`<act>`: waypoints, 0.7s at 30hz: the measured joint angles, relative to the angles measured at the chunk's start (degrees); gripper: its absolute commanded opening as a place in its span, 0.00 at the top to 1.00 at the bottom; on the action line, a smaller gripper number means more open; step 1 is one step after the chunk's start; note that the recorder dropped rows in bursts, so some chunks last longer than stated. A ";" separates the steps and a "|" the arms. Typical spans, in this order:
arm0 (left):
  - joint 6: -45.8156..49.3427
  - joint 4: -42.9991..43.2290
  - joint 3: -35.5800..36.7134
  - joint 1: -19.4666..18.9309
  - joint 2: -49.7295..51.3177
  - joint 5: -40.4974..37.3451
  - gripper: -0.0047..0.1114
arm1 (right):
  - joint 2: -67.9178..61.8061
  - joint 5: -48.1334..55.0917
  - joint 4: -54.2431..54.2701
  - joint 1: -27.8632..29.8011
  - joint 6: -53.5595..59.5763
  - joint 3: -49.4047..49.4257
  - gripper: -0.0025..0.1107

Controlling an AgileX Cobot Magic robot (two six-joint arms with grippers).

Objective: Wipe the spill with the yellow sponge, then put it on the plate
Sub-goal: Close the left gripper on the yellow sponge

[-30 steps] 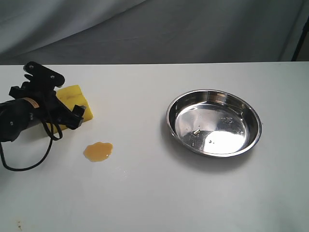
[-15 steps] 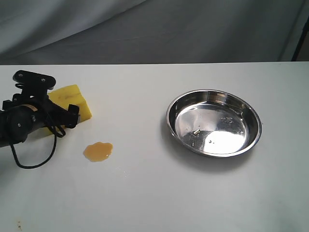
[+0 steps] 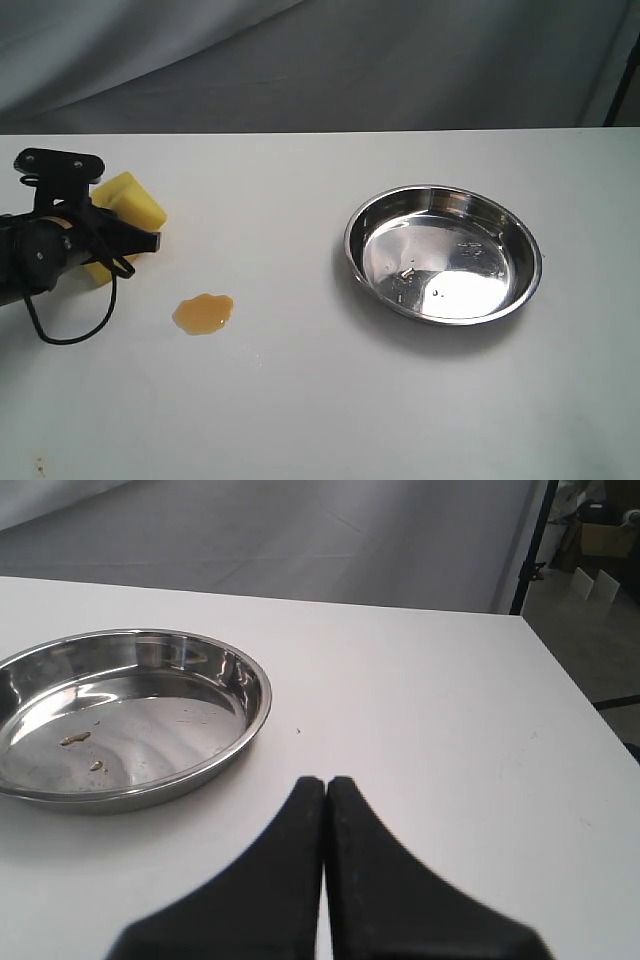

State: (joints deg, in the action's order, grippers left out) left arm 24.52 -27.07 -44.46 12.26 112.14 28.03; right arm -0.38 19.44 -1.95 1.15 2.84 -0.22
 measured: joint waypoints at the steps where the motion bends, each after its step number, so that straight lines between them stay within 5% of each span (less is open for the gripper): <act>1: 0.00 0.63 0.00 0.00 0.00 0.04 0.95 | 0.00 0.00 0.00 0.00 0.00 0.00 0.98; 21: 0.00 6.18 0.00 0.00 0.00 -1.38 0.96 | 0.00 0.00 0.00 0.00 0.00 0.00 0.98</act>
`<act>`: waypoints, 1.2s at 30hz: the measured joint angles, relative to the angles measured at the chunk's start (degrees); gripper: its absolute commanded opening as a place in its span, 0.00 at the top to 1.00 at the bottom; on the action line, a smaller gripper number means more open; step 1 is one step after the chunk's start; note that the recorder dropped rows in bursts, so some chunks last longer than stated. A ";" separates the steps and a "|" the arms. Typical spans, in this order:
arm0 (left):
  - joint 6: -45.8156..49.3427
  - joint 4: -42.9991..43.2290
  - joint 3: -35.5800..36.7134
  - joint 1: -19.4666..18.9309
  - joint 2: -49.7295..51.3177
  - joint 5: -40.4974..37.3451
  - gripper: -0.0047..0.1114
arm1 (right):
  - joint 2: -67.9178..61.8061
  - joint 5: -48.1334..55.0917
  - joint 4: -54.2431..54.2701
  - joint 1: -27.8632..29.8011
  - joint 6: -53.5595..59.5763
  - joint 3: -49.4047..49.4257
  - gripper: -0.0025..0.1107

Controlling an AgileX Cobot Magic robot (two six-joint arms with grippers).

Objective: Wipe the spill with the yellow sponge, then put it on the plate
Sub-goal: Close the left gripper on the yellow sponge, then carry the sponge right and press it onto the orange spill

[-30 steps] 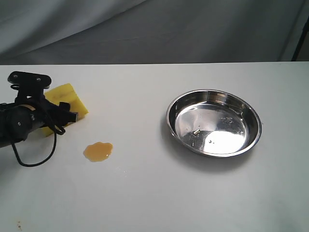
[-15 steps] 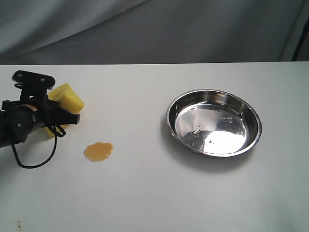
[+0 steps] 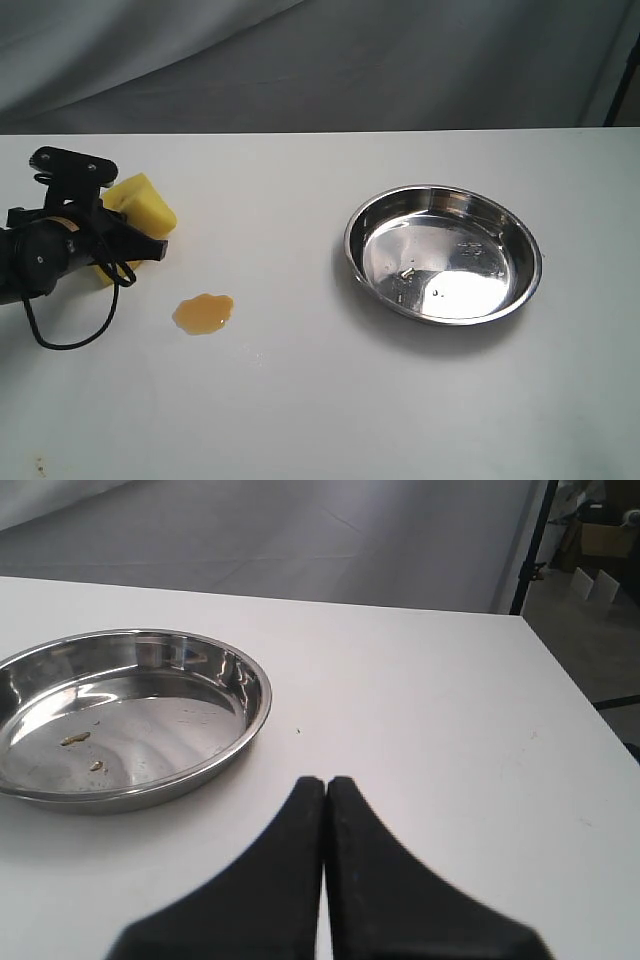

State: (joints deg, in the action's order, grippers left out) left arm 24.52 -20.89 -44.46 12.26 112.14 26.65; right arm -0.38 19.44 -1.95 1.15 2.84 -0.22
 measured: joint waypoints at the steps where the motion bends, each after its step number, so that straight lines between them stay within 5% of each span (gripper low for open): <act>1: 0.00 0.60 0.00 0.00 0.00 -0.33 0.96 | 0.00 0.00 0.00 0.00 0.00 0.00 0.98; 10: 0.10 11.82 -0.10 0.00 0.00 -3.86 0.96 | 0.00 0.00 0.00 0.00 0.00 0.00 0.98; 36: 0.10 13.24 -0.54 2.02 -6.69 -25.29 0.96 | 0.00 0.00 0.00 0.00 0.00 0.00 0.98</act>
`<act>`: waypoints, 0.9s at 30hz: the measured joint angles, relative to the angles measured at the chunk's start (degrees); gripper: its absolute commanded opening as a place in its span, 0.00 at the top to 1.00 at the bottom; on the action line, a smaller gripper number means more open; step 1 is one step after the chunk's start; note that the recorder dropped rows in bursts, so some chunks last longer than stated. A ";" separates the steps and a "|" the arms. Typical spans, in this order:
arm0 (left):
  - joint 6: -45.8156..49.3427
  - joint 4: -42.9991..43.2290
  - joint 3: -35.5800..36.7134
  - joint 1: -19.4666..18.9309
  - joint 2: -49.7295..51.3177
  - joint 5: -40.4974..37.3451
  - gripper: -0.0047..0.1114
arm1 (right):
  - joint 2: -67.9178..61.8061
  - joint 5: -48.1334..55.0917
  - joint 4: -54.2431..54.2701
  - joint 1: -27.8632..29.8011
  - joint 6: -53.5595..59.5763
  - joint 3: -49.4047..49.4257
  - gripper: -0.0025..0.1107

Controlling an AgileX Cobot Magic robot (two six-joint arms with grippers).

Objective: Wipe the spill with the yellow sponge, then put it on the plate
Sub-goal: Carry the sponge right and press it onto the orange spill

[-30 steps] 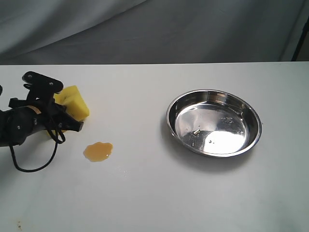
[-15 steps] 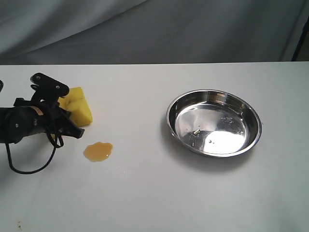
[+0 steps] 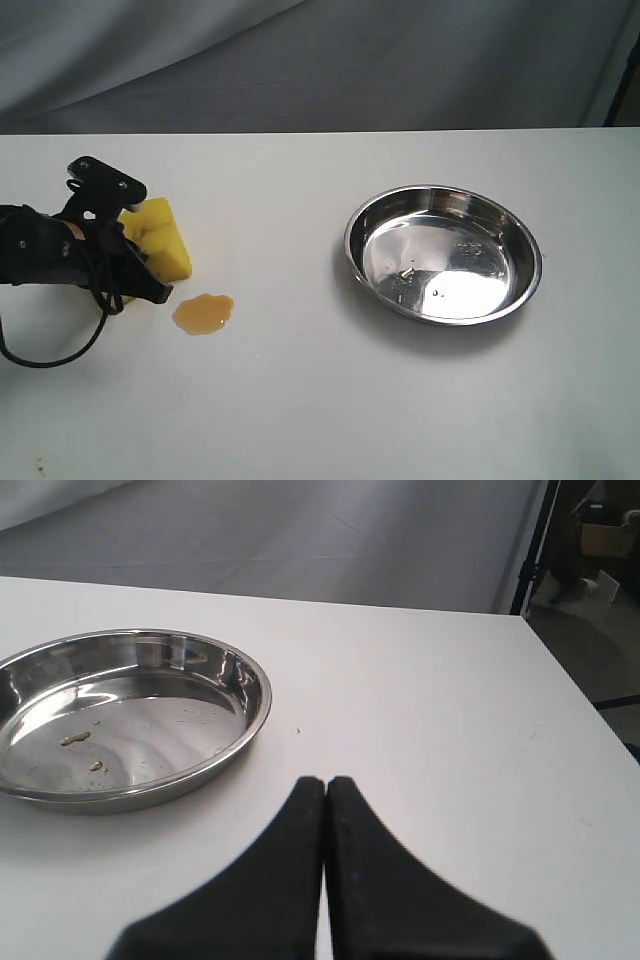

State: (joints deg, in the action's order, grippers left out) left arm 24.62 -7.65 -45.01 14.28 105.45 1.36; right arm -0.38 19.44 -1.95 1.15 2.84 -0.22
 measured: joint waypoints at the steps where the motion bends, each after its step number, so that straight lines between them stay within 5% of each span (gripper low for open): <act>1: 0.00 0.00 0.00 0.88 -0.09 -0.54 0.96 | 0.00 0.00 0.00 0.00 0.00 0.00 0.98; 13: 0.00 0.12 0.00 13.73 -0.23 -4.05 0.96 | 0.00 0.00 0.00 0.00 0.00 0.00 0.98; 27: 0.00 -0.93 0.00 17.15 -0.36 -8.53 0.96 | 0.00 0.00 0.00 0.00 0.00 0.00 0.98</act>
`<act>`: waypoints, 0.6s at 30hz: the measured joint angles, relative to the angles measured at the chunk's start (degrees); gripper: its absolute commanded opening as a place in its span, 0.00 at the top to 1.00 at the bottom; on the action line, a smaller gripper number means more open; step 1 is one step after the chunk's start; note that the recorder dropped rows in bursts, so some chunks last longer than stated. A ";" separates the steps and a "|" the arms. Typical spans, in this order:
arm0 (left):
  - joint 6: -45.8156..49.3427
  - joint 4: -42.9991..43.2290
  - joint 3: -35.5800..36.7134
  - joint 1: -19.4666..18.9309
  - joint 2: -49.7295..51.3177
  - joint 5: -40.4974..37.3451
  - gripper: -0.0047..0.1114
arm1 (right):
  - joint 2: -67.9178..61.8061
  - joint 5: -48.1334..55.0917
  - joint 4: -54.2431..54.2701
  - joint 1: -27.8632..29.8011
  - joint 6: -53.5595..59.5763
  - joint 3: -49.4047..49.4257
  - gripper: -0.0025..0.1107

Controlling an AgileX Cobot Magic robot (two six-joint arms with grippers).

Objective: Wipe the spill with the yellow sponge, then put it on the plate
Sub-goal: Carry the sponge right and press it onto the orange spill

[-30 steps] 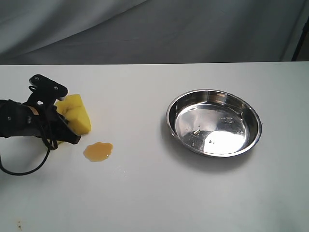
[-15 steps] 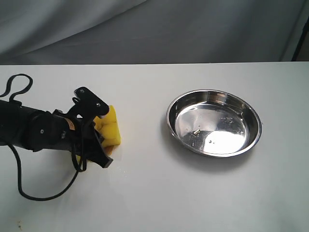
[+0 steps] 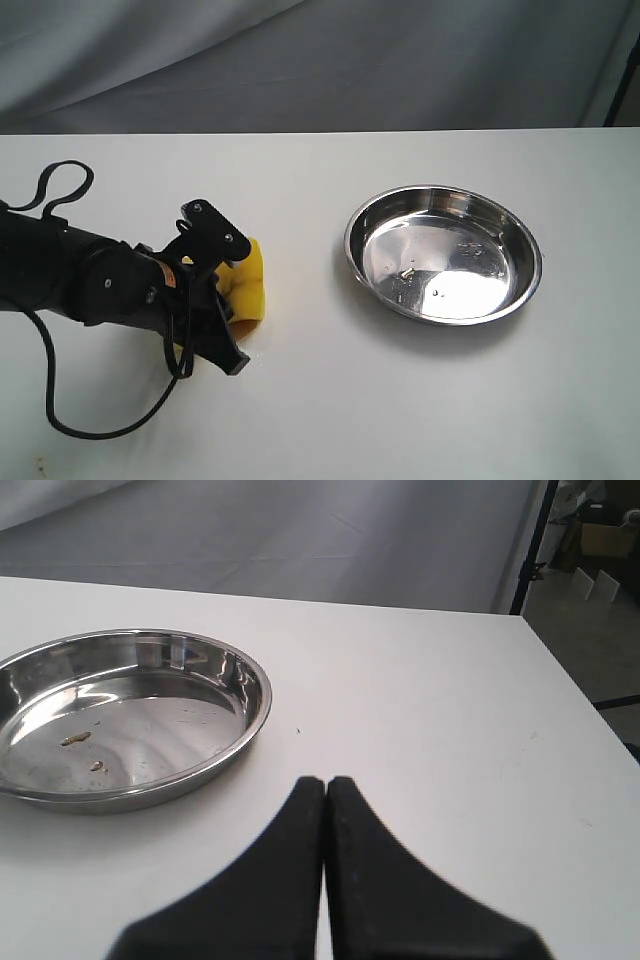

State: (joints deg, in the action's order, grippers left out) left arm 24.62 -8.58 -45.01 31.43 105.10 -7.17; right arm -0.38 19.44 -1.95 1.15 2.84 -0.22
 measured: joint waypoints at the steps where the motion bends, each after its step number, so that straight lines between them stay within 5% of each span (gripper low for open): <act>1: 0.00 0.00 -0.02 0.00 0.00 -0.16 0.96 | 0.00 0.00 0.00 0.00 0.00 0.00 0.98; 18: 0.00 -3.72 -0.37 0.23 -0.40 -3.53 0.96 | 0.00 0.00 0.00 0.00 0.00 0.00 0.98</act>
State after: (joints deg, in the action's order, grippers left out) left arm 24.62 -12.30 -45.38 31.66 104.69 -10.70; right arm -0.38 19.44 -1.95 1.15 2.84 -0.22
